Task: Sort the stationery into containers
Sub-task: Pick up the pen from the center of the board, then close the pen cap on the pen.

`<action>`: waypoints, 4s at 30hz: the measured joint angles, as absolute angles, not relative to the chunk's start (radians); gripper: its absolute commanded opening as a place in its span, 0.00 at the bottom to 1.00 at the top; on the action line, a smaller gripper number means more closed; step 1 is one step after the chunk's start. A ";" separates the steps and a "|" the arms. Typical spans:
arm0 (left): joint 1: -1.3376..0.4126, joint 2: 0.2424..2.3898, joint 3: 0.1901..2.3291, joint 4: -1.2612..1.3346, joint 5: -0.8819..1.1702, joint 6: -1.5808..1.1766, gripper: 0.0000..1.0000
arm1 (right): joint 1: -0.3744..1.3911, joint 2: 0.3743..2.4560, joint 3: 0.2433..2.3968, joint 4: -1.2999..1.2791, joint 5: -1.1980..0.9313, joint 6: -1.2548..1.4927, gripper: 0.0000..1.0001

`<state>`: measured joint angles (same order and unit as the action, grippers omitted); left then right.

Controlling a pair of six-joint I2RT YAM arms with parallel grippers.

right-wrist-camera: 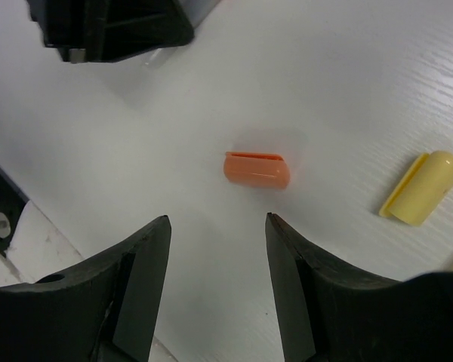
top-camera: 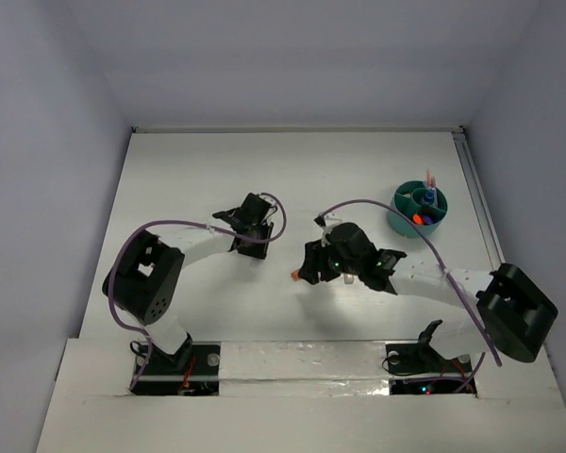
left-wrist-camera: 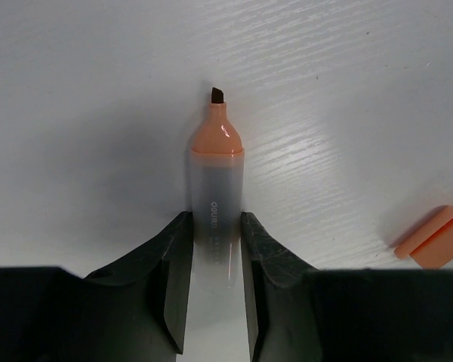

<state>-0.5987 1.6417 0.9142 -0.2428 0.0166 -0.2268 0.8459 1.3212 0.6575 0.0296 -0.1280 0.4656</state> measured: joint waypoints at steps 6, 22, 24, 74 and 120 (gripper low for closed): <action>-0.599 1.636 0.912 -0.242 0.018 -0.227 0.00 | 0.853 1.416 0.657 0.038 -0.086 0.504 0.70; -0.598 1.191 0.889 -0.280 -0.001 -0.276 0.00 | 0.865 1.583 0.711 0.106 -0.047 0.550 0.53; -0.598 1.132 0.889 -0.278 -0.001 -0.280 0.00 | 0.865 1.608 0.739 0.105 -0.025 0.549 0.52; -0.559 0.888 0.767 -0.228 0.102 -0.263 0.00 | 0.885 1.840 1.161 -0.366 0.131 0.437 0.40; -0.541 0.772 0.746 -0.146 0.255 -0.263 0.00 | 0.702 1.517 1.064 0.599 -0.147 0.730 0.00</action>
